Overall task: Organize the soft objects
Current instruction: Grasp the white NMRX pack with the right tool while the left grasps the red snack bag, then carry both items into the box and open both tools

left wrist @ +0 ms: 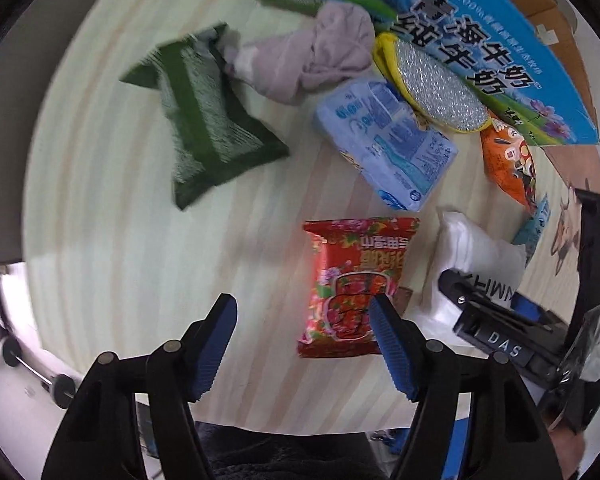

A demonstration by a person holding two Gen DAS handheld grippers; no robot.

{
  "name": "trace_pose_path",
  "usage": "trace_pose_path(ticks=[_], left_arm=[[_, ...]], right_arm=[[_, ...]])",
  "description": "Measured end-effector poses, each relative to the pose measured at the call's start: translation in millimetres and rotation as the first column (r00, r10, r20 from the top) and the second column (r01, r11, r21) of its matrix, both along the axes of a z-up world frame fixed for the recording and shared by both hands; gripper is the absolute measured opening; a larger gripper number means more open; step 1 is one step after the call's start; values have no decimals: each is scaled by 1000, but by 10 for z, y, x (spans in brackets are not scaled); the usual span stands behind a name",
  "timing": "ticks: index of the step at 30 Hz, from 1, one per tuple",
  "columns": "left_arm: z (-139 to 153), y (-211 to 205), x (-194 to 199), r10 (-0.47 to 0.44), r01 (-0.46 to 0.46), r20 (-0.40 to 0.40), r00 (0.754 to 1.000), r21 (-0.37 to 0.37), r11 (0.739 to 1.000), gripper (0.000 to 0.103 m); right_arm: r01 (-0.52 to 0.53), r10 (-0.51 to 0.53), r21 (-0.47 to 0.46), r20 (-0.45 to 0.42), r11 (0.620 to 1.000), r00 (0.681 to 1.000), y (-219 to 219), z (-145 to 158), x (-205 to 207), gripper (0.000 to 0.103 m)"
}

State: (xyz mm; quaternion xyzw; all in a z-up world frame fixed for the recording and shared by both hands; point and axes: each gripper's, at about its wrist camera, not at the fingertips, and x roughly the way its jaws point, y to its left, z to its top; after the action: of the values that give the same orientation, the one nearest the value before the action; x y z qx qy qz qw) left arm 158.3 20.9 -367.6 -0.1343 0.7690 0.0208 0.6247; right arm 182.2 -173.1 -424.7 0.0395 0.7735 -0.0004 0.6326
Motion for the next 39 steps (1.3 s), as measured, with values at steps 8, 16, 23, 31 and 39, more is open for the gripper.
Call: trace_pose_path(ticks=[8,16,23,31,39], left_arm=[[-438,-424,-49,-54,51,-86,995,-44,998,67],[-785,-719,-215,-113,117,-67,991,66,991,50],[-639,-682,-379,-97,97,-6,995,105,990,43],[50,-747,-680,-89,75,113,990,116,990,42],[1261,-739,-45,-92,87,266,960,31,996,42]], right_arm=[[18,-18,13,-20,1000,1000,-320,-86,-244,94],[21,-18,60,-41,998,999,-386,-173,-357,94],[6,-5,40,-45,999,999,-364,-229,-314,80],[27,-31,181,17,983,999,-499,165,-477,72],[-17,-48,348,177,937,983,-732,1197,-290,72]])
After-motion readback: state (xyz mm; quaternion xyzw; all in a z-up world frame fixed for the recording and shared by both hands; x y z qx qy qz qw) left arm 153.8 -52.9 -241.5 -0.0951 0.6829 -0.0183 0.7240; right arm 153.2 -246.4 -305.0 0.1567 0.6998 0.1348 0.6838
